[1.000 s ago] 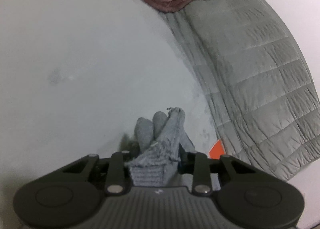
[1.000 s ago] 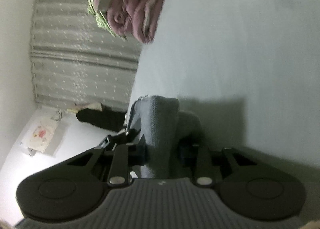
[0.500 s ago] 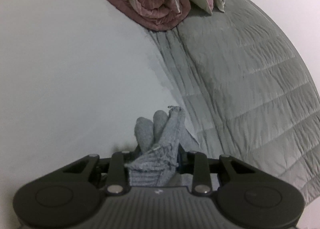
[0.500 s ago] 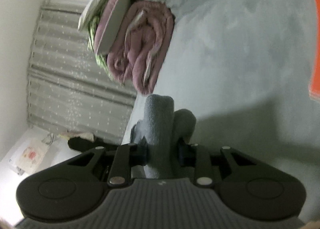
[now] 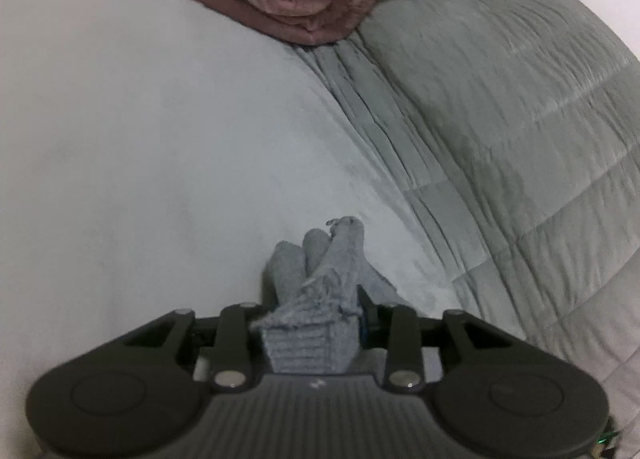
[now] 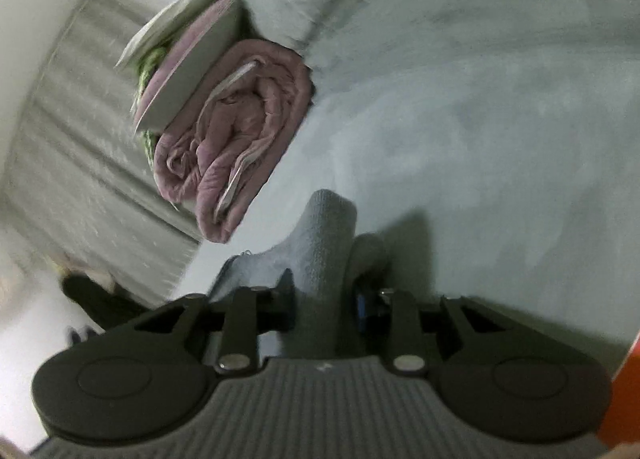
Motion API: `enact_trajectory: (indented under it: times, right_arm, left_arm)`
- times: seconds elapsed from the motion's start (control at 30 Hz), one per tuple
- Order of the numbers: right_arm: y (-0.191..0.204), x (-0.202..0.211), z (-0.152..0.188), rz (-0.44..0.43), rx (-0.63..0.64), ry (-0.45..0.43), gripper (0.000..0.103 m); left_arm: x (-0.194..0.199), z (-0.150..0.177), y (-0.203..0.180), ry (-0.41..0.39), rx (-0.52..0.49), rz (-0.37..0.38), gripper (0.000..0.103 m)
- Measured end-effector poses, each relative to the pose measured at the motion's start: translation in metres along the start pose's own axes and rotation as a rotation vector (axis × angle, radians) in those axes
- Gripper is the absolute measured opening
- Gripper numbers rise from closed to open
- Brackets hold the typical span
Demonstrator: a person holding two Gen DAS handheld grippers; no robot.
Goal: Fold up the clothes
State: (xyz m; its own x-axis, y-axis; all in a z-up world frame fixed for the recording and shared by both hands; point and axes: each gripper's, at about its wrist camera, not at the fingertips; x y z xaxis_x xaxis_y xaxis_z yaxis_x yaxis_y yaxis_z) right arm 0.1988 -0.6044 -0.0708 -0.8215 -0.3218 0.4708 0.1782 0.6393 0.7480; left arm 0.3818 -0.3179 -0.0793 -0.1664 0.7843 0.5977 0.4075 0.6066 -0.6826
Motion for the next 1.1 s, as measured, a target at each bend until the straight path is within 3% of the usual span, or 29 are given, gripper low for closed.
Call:
enact_trajectory:
  times: [0.07,0.13,0.3,0.4,0.5,0.53,0.6,0.73,0.87,1.1]
  right_arm:
    - [0.008,0.003,0.005,0.038,0.048,-0.029,0.039]
    - [0.018,0.006,0.009,0.072,0.099,-0.054,0.04]
    - [0.042,0.018,0.02,0.226,0.269,-0.2,0.041]
    - [0.051,0.019,0.024,0.3,0.35,-0.288,0.041]
    - [0.057,0.013,0.029,0.321,0.429,-0.31,0.038]
    - [0.059,0.009,0.031,0.328,0.456,-0.312,0.034]
    - [0.061,0.001,0.032,0.345,0.501,-0.291,0.025]
    - [0.058,-0.022,0.029,0.412,0.531,-0.201,0.022]
    - [0.047,-0.042,0.019,0.486,0.478,-0.097,0.016]
    - [0.044,-0.041,0.018,0.479,0.475,-0.104,0.016]
  left_arm:
    - [0.006,-0.001,0.0,0.002,-0.028,-0.011,0.041]
    - [0.019,-0.001,-0.005,-0.027,-0.05,-0.037,0.041]
    - [0.045,0.006,-0.037,-0.172,-0.206,-0.143,0.041]
    - [0.045,0.007,-0.056,-0.236,-0.31,-0.176,0.032]
    - [0.03,0.009,-0.065,-0.218,-0.39,-0.186,0.008]
    - [0.023,0.01,-0.067,-0.206,-0.414,-0.194,0.002]
    - [0.011,0.011,-0.067,-0.181,-0.445,-0.233,0.001]
    - [-0.006,0.008,-0.055,-0.16,-0.423,-0.263,0.0]
    - [-0.019,0.009,-0.047,-0.162,-0.406,-0.276,0.0]
    - [-0.027,0.01,-0.051,-0.187,-0.364,-0.315,0.002]
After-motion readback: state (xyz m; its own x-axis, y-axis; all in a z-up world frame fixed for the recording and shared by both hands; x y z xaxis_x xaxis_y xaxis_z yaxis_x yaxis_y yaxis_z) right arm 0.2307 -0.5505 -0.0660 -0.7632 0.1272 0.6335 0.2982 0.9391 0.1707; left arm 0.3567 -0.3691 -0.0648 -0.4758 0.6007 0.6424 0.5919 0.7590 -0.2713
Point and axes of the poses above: each gripper's, at about its wrist camera, not at the fingertips, and x roughly against the way its jaws point, y to its left, z to its underside, and after that the axes turned 14 degrees about y, right-handed
